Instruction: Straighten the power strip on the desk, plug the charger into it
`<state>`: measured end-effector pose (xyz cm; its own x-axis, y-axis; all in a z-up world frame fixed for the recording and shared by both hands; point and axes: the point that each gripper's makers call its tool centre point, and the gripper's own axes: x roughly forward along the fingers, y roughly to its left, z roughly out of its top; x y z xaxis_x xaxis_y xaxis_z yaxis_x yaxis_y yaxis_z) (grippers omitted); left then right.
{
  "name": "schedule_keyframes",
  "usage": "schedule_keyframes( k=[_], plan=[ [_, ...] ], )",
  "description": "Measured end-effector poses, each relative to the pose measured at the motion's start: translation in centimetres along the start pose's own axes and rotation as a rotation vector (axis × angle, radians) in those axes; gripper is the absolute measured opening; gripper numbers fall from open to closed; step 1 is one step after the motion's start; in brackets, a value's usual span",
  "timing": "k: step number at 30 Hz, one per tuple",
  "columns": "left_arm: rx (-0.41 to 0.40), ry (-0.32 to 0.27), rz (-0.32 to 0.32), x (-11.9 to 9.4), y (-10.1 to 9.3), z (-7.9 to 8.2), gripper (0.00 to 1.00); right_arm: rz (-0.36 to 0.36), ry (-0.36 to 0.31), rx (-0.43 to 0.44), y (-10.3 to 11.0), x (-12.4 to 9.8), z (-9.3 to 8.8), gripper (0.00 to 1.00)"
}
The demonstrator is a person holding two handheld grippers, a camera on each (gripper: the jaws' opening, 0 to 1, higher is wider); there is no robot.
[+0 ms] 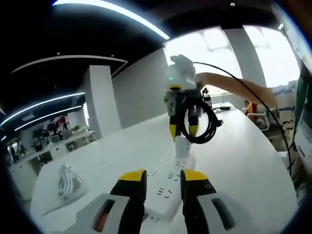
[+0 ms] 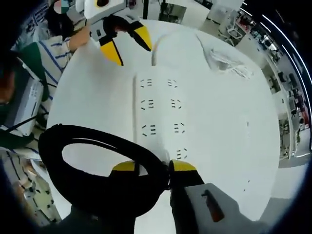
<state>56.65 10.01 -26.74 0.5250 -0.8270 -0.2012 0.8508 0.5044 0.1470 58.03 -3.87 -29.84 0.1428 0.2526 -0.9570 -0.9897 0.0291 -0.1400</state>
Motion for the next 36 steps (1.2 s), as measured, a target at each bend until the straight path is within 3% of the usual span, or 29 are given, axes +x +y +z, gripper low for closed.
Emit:
schedule_keyframes(
  k=[4, 8, 11, 21, 23, 26, 30, 36],
  plan=[
    [-0.005, -0.001, -0.004, 0.1, 0.0, 0.0, 0.27, 0.010, 0.074, 0.007, -0.4, 0.1, 0.1, 0.22],
    [-0.002, 0.016, -0.004, 0.3, -0.1, -0.5, 0.27, 0.017, 0.090, 0.015, -0.4, 0.1, -0.1, 0.22],
    [0.003, 0.024, -0.005, 0.4, -0.2, -0.7, 0.27, 0.024, 0.059, 0.034, -1.1, -0.1, -0.1, 0.22],
    [0.018, 0.038, -0.015, 0.6, -0.6, -1.0, 0.27, 0.031, -0.039, 0.051, -0.4, 0.0, -0.4, 0.22],
    [0.025, 0.038, -0.017, 0.7, -0.8, -0.9, 0.27, 0.025, -0.019, 0.052, -0.3, 0.1, -0.3, 0.22],
    [0.052, 0.056, -0.006, 0.8, -0.9, -1.1, 0.27, 0.009, 0.065, 0.076, -0.2, 0.3, -0.3, 0.22],
    [0.069, 0.066, -0.008, 0.9, -1.1, -1.3, 0.27, 0.000, 0.099, 0.053, 0.0, 0.5, -0.2, 0.22],
    [0.074, 0.069, -0.008, 0.8, -1.1, -1.3, 0.27, 0.018, 0.001, 0.059, -0.1, 0.4, -0.6, 0.22]
  ],
)
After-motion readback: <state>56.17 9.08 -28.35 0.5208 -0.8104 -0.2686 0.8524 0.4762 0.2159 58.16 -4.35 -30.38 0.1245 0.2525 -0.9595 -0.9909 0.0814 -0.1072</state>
